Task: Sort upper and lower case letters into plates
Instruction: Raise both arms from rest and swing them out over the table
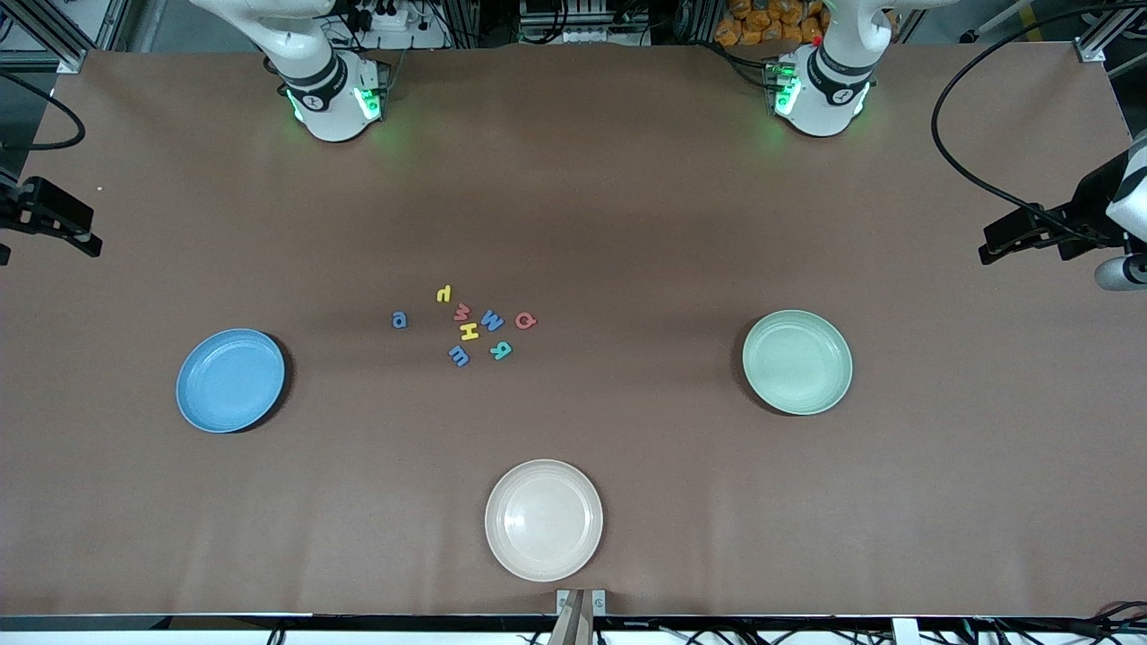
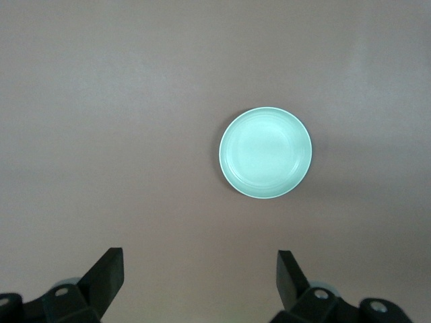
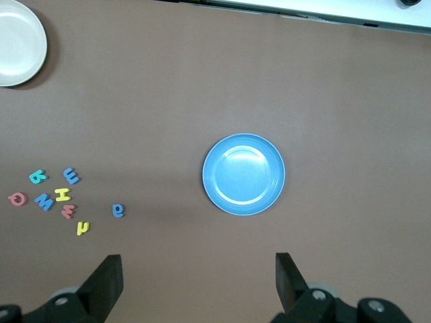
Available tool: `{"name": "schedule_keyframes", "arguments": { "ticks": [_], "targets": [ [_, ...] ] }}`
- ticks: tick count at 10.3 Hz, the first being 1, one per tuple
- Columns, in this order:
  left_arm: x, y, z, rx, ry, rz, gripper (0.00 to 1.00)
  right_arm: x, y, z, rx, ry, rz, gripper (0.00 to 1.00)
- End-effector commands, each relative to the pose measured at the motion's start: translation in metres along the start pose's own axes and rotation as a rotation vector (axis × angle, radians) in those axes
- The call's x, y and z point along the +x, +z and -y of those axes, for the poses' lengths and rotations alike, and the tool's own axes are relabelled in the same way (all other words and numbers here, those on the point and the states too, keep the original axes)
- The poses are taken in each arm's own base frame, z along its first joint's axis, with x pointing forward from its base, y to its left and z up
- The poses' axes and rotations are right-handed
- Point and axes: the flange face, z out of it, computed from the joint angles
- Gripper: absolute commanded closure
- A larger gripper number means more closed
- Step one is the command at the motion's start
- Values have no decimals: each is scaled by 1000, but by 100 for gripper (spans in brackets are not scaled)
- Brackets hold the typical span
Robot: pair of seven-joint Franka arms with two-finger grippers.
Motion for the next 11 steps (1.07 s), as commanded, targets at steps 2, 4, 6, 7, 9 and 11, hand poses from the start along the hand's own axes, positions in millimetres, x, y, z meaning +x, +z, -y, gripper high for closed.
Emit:
{"name": "schedule_keyframes", "arguments": {
  "ticks": [2, 4, 6, 7, 9, 11],
  "targets": [
    [-4, -1, 2, -9, -14, 2, 0, -3, -7, -2, 2, 5, -2, 0],
    [-3, 5, 0, -32, -20, 16, 0, -3, -8, -3, 2, 7, -2, 0],
    [1, 16, -6, -37, -29, 33, 0, -3, -5, -3, 3, 7, 7, 0],
    [6, 25, -13, -37, -19, 38, 0, -3, -5, -4, 3, 8, 8, 0],
    [17, 51, -39, -71, 12, 42, 0, -1, -1, -6, 3, 8, 15, 0],
    [28, 80, -69, -103, -24, 73, 0, -1, 0, -4, 4, 5, 16, 0]
  ]
}}
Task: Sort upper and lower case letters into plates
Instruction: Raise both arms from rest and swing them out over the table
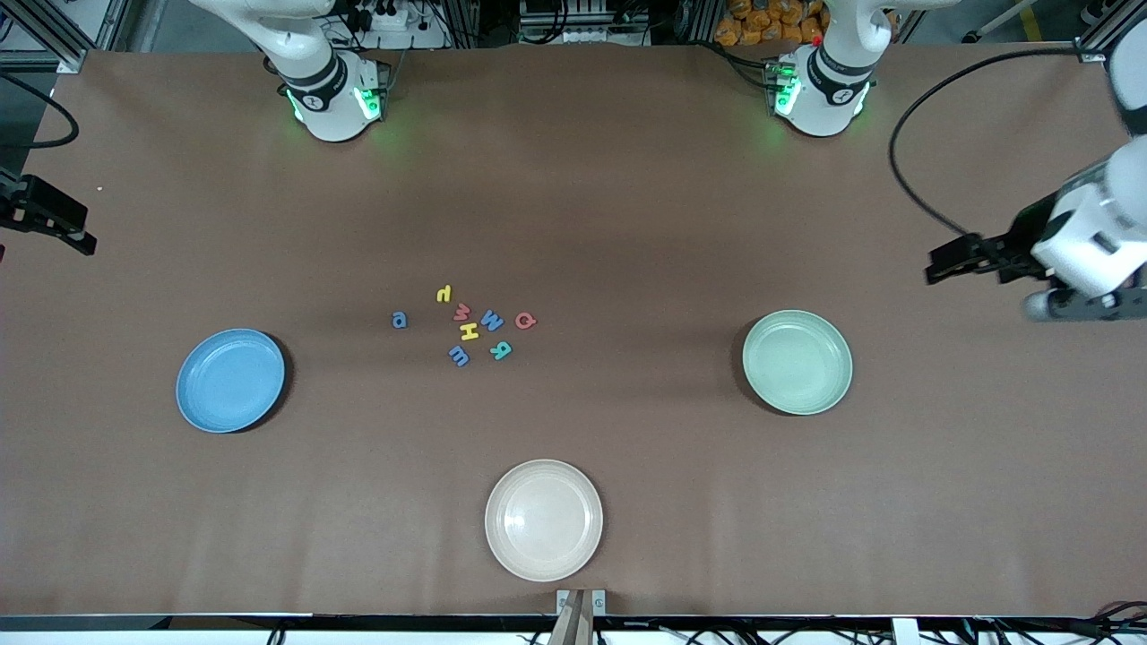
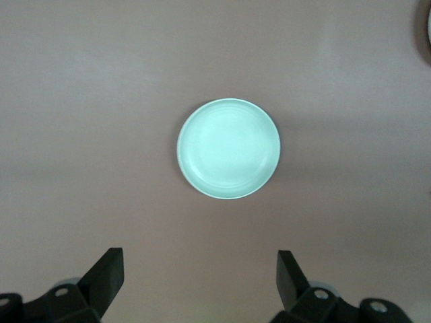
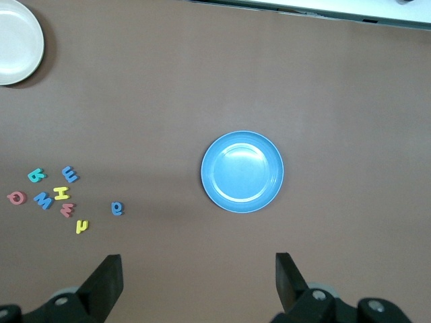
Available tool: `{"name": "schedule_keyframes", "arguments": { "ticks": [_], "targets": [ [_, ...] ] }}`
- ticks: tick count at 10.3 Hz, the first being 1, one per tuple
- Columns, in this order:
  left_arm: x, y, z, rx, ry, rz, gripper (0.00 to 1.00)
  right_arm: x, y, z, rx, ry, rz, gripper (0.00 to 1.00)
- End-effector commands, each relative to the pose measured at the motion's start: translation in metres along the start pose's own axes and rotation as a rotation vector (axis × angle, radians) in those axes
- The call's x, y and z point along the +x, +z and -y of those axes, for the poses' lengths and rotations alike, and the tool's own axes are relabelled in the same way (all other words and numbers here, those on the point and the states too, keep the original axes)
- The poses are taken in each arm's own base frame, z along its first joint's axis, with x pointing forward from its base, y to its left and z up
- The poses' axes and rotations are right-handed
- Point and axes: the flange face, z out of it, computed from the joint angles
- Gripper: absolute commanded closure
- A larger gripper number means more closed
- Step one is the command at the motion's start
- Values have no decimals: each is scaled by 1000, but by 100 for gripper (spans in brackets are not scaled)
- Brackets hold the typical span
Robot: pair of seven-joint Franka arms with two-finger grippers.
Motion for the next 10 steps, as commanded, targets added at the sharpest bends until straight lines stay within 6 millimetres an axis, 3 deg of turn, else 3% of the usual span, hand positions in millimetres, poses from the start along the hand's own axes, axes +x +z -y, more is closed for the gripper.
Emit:
{"name": "schedule_keyframes", "arguments": {
  "ticks": [1, 3, 4, 6, 8, 10],
  "targets": [
    [16, 37, -42, -22, -95, 13, 0, 0, 1, -2, 5, 1, 9, 0],
    [25, 73, -92, -49, -268, 16, 0, 17, 39, -5, 15, -3, 71, 0],
    [31, 91, -107, -96, -346, 38, 0, 18, 44, -6, 18, 0, 80, 0],
    [44, 130, -135, -199, -497, 89, 0, 47, 125, -5, 38, -15, 202, 0],
    [48, 174, -169, -248, -729, 161, 0, 48, 125, 0, -10, -36, 209, 0],
    [52, 221, -187, -320, -915, 310, 0, 55, 157, -8, -73, -43, 259, 0]
  ]
}}
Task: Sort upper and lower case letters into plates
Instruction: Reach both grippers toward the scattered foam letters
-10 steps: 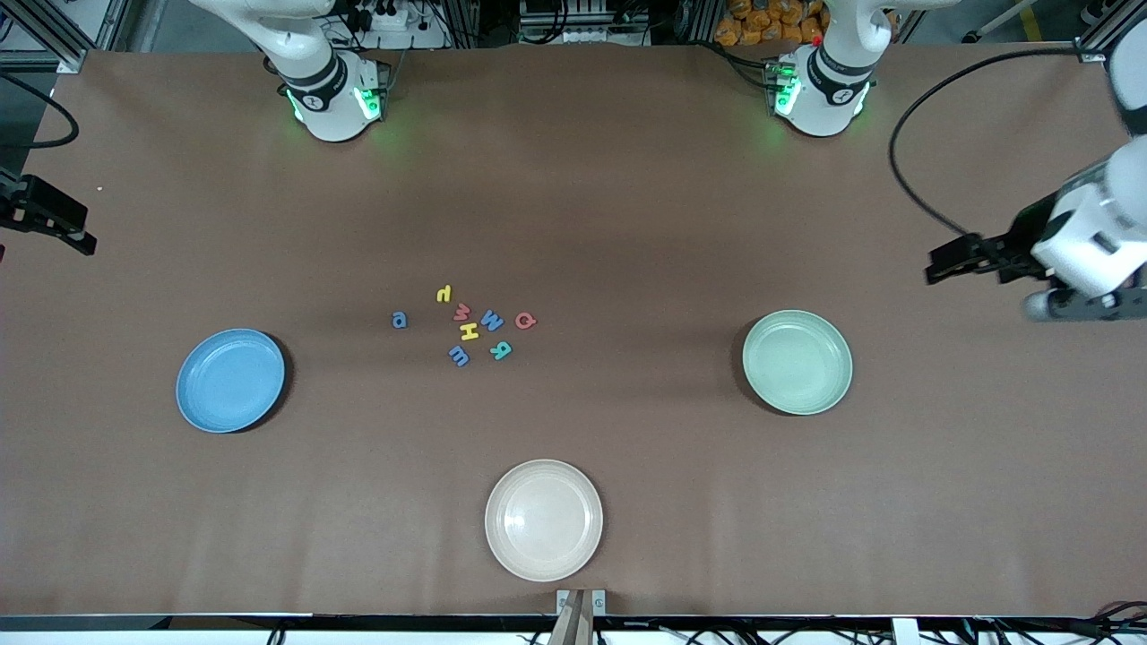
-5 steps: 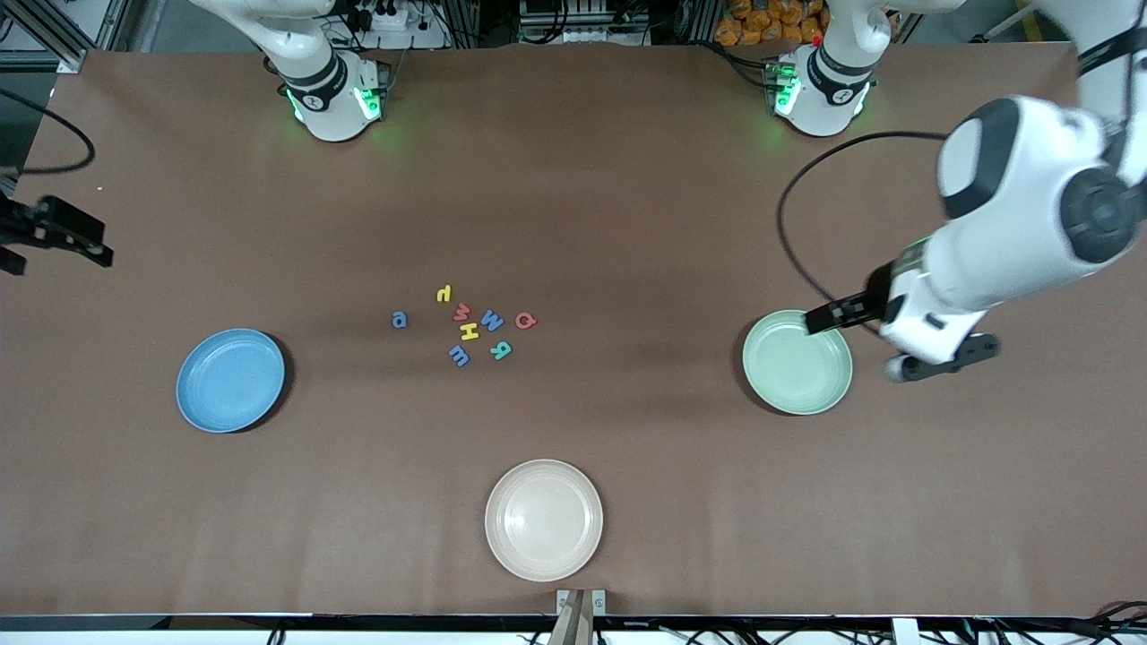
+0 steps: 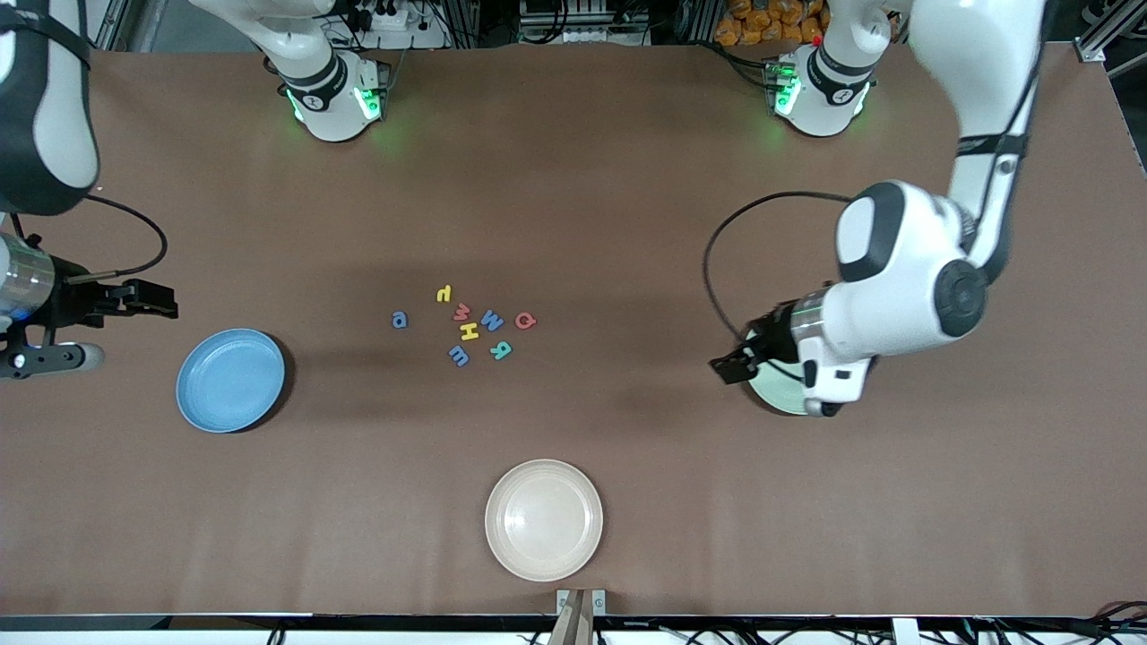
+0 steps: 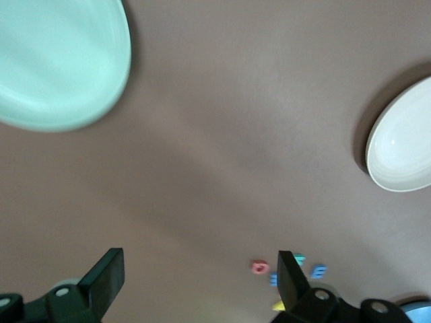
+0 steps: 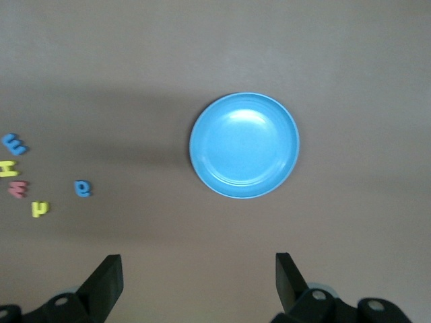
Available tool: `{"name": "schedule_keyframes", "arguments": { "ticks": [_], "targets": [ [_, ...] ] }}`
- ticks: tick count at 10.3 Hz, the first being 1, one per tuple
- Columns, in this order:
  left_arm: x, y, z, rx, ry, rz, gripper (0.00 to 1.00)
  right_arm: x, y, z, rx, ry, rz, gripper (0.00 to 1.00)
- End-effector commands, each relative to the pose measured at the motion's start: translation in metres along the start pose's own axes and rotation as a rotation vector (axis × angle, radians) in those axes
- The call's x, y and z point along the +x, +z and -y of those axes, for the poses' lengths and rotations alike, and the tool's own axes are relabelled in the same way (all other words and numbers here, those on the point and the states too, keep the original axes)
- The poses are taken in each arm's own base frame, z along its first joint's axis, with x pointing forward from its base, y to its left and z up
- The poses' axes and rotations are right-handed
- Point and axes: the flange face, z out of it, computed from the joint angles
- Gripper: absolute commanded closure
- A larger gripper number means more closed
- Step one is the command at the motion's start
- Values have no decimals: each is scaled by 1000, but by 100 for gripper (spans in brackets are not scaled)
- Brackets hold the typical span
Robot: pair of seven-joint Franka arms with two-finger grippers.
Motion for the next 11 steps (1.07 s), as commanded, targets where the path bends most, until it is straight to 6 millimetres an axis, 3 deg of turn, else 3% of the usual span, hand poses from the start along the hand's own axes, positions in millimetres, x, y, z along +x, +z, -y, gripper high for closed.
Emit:
{"name": "schedule_keyframes", "arguments": {
  "ticks": [1, 3, 5, 8, 9, 10, 11],
  "targets": [
    [16, 41, -5, -42, -147, 132, 0, 12, 21, -14, -12, 9, 36, 0],
    [24, 53, -4, -99, -57, 216, 0, 17, 33, -13, -11, 5, 56, 0],
    [22, 78, -14, -169, -114, 258, 0, 21, 35, 2, 16, -6, 51, 0],
    [3, 124, -31, -318, -237, 301, 0, 32, 57, 27, 212, 76, -1, 0],
    [-8, 143, -35, -366, -283, 312, 0, 38, 74, 45, 240, 123, -13, 0],
    [-20, 160, -37, -392, -329, 330, 0, 43, 88, 85, 222, 144, -23, 0],
    [-24, 170, -36, -417, -444, 391, 0, 48, 100, 113, 215, 221, -47, 0]
  ]
}}
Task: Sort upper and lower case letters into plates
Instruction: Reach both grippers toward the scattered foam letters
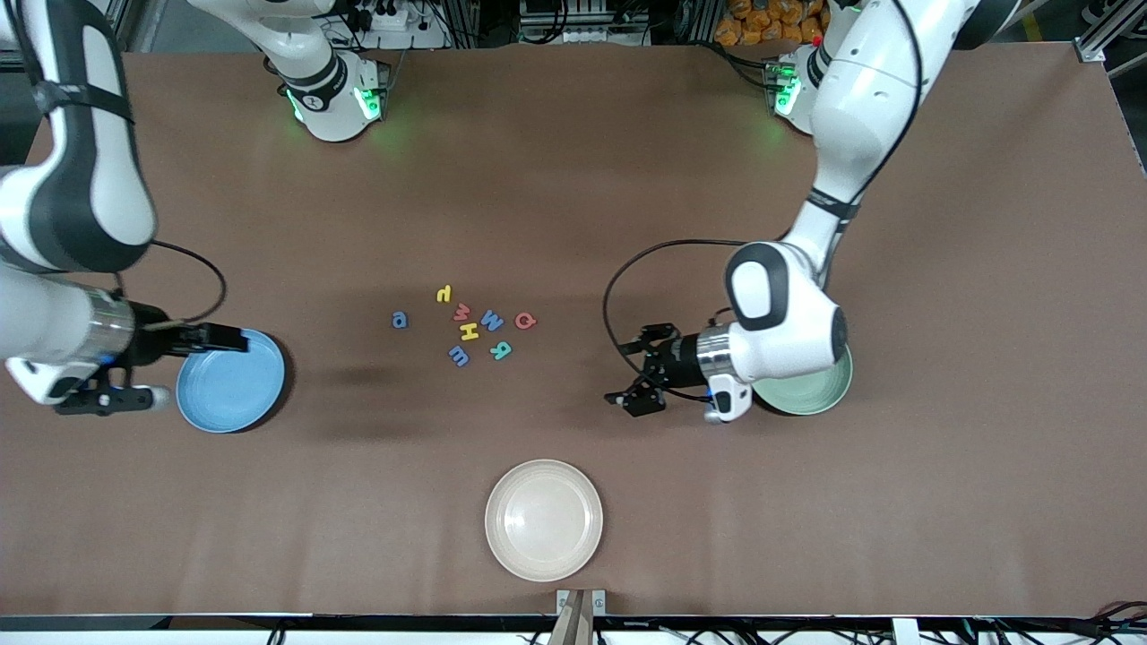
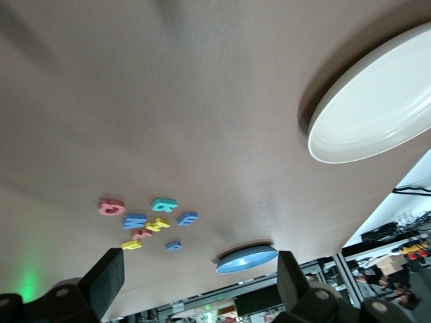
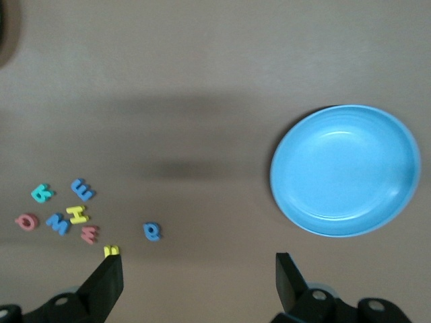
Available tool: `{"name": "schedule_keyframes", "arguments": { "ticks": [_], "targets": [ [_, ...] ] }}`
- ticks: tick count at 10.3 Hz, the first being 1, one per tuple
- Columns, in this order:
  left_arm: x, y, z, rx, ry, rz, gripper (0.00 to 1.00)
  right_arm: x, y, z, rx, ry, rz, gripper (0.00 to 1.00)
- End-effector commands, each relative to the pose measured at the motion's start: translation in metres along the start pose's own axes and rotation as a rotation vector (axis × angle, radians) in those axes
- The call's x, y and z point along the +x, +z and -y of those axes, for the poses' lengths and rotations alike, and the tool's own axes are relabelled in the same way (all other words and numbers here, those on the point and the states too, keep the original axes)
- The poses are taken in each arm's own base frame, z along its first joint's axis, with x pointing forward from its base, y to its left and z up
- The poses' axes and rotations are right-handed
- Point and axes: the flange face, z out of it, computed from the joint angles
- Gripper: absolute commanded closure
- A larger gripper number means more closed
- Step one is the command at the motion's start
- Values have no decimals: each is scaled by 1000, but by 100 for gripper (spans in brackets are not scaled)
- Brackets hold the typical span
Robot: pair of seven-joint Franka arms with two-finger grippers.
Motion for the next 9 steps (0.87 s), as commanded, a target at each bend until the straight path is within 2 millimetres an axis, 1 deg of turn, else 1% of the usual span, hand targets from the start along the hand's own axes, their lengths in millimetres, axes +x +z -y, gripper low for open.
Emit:
{"name": "schedule_keyframes", "arguments": {
  "ticks": [1, 2, 3, 4, 5, 6, 7, 8, 9],
  "targets": [
    [-6, 21, 9, -80, -219, 79, 0, -6, 43, 55, 4, 113, -48, 0],
    [-7, 32, 17, -91, -303, 81, 0, -14, 69, 59, -9, 122, -49, 0],
    [-9, 46, 26, -82, -343, 74, 0, -27, 78, 58, -17, 117, -35, 0],
    [-15, 66, 40, -81, -347, 52, 0, -42, 80, 68, -26, 90, -20, 0],
    [-8, 90, 58, -94, -387, 22, 0, -62, 89, 82, -40, 59, 3, 0],
    [-6, 111, 77, -105, -422, -4, 0, -81, 98, 89, -63, 33, 13, 0],
    [-6, 116, 82, -121, -460, -2, 0, -98, 108, 94, -88, 5, 16, 0],
    [-8, 118, 87, -149, -497, -6, 0, -110, 117, 90, -91, 4, 14, 0],
    [-21, 127, 96, -162, -499, -24, 0, -121, 131, 88, -93, 3, 7, 0]
  ]
}}
